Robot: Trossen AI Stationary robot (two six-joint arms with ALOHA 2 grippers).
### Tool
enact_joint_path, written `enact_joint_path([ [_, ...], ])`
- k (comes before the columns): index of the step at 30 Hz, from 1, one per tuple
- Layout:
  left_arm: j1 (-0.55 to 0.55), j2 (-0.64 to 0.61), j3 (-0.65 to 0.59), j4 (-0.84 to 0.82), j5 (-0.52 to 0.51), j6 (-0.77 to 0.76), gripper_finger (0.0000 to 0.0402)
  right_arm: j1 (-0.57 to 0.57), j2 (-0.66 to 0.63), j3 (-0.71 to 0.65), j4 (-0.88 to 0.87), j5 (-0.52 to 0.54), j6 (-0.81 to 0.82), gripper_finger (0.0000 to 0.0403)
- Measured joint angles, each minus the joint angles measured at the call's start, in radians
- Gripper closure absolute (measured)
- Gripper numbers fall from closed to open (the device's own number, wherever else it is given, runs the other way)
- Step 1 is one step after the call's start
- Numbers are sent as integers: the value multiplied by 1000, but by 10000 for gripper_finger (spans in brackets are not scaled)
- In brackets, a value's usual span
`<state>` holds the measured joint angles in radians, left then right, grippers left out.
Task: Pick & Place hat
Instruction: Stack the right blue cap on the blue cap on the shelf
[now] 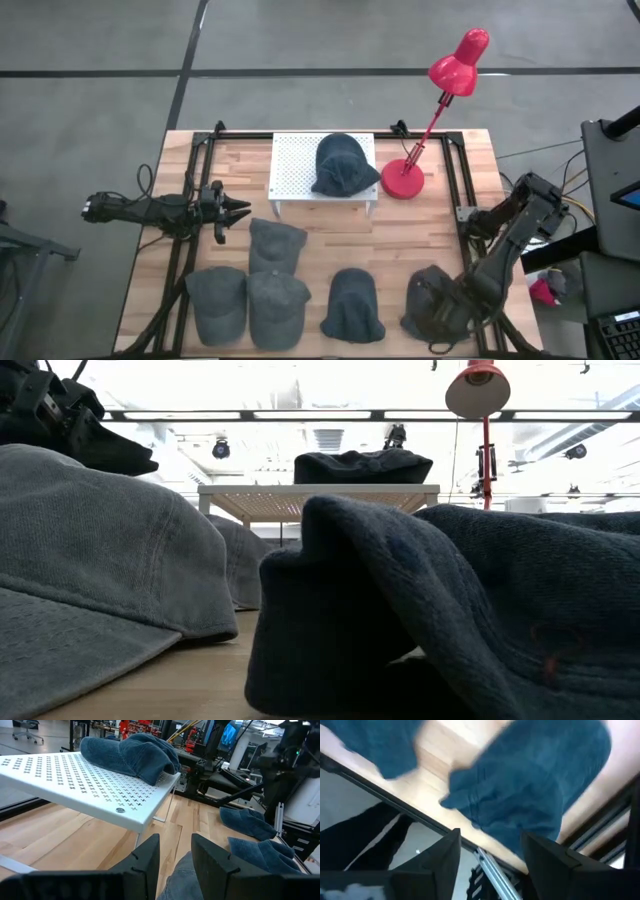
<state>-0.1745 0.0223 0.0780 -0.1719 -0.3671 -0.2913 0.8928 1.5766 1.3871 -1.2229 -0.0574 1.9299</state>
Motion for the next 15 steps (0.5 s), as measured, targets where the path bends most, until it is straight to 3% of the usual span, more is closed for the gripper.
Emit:
enact_joint_path([
  [7,0,1,0,0,0,-1,287,40,69,-34,112,-35,89,147],
  [15,0,1,0,4,0,-1,287,56,147,-64,219,-110,154,121],
])
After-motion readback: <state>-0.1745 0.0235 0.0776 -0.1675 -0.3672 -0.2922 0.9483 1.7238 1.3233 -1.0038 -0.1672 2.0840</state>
